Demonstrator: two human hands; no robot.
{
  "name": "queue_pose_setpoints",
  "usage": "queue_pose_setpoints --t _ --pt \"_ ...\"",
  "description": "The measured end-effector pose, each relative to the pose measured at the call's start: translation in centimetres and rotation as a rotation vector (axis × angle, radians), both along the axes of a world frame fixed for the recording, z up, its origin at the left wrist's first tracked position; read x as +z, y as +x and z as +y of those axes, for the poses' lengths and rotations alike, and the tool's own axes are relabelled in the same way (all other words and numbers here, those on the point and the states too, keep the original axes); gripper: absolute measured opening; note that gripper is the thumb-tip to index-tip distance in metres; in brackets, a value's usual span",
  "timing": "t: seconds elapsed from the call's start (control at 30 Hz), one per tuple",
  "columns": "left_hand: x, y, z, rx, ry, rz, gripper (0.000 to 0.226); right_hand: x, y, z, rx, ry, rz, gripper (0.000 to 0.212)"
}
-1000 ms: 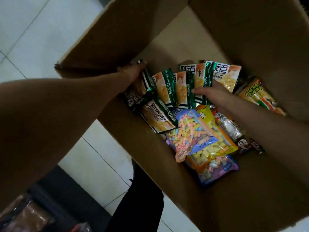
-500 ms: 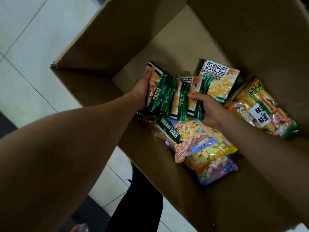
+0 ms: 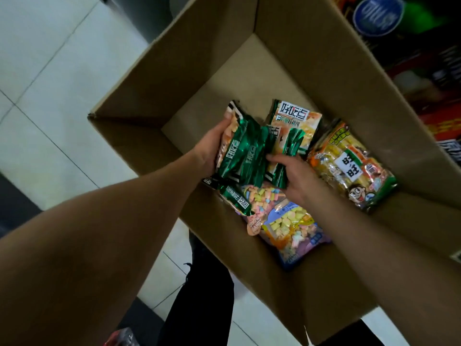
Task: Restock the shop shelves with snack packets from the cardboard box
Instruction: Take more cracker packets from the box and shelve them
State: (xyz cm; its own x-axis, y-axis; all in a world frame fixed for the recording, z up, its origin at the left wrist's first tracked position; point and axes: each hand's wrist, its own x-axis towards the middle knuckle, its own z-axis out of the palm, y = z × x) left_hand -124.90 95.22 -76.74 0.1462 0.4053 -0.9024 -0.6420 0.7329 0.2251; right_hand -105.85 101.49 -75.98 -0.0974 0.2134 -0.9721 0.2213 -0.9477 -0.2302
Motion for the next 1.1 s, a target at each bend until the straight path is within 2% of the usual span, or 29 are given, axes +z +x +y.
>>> queue_pose_setpoints --t 0.1,0.2,0.27,0.37,0.43,0.6,0.7,0.83,0.97,1.1 --pt "0.1 2.2 0.1 -0.062 -0.047 0.033 0.064 0.5 1.9 -1.2 -0.047 0.001 -0.074 0.039" --pt "0.4 4.3 0.0 -0.065 -0.041 0.013 0.054 1.2 4.6 -1.9 -0.071 0.004 -0.093 0.031" --pt "0.6 5.6 -0.2 -0.067 -0.024 -0.031 0.052 2.3 6.0 -2.4 -0.036 0.021 -0.117 0.035" --pt "1.1 7.4 -0.5 -0.026 0.008 -0.056 0.044 4.0 7.4 -3.6 0.054 0.141 -0.288 0.066" --pt "1.5 8.7 -0.8 0.019 0.031 -0.053 0.043 5.1 7.5 -4.2 0.109 0.229 -0.419 0.075" --pt "3.1 11.3 -1.6 0.195 0.058 -0.032 0.037 7.6 6.6 -4.6 0.179 0.456 -0.563 0.074" --pt "4.6 12.3 -2.1 0.253 0.061 -0.044 0.051 10.1 5.8 -4.9 0.212 0.517 -0.59 0.063" --pt "9.2 12.3 -2.2 0.339 0.073 -0.121 0.058 15.0 5.4 -5.1 0.168 0.499 -0.475 0.053" --pt "16.3 10.9 -2.8 0.32 0.08 -0.129 0.056 22.0 5.5 -4.9 0.185 0.438 -0.399 0.068" --pt "26.0 8.8 -3.1 0.203 0.066 -0.081 0.049 31.8 5.0 -5.1 0.157 0.424 -0.363 0.072"
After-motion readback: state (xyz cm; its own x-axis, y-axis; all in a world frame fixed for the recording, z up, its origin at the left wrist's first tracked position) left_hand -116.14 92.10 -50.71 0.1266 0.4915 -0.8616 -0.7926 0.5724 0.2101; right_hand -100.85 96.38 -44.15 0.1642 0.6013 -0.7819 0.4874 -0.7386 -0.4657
